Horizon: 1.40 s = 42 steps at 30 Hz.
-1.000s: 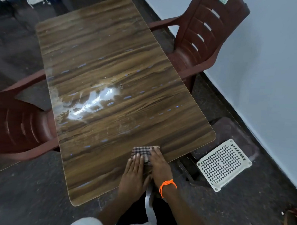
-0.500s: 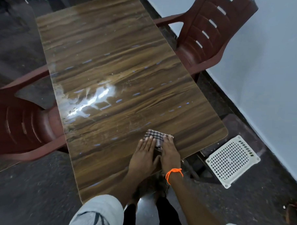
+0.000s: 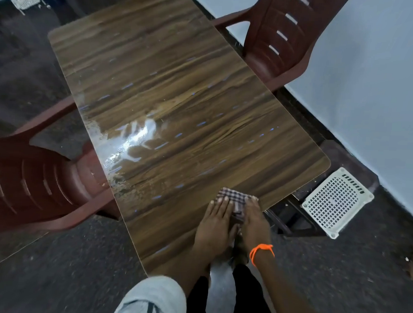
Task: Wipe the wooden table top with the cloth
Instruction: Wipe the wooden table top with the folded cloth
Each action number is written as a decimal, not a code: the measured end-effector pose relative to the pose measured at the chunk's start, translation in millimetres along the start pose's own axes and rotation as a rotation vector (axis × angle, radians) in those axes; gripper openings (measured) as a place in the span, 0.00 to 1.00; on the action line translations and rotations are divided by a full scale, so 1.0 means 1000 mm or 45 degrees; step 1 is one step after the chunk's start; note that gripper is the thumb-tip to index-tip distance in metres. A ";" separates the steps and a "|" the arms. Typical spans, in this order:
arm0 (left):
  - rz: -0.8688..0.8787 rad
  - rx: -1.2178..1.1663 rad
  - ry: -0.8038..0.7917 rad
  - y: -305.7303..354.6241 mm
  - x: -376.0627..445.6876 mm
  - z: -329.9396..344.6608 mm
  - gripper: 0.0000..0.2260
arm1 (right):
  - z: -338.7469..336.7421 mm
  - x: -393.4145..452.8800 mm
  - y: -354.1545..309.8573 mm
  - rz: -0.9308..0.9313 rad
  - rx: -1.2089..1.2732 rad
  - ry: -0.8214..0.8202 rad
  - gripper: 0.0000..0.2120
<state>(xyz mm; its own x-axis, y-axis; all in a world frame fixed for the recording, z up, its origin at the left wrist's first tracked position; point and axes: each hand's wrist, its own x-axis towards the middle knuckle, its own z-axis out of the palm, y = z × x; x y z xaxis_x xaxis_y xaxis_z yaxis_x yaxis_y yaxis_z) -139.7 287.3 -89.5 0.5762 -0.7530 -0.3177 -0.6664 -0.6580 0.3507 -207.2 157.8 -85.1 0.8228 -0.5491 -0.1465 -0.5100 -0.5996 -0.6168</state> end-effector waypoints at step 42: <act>-0.299 -0.043 0.156 -0.076 -0.112 0.012 0.32 | 0.075 -0.042 -0.087 -0.322 -0.053 -0.215 0.20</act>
<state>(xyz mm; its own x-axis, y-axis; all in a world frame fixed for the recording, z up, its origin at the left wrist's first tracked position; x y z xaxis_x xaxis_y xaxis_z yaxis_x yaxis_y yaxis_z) -159.5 421.4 -91.3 0.7674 -0.5740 -0.2857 -0.4928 -0.8131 0.3098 -178.6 277.1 -83.6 0.9531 -0.2772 -0.1212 -0.2910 -0.7300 -0.6184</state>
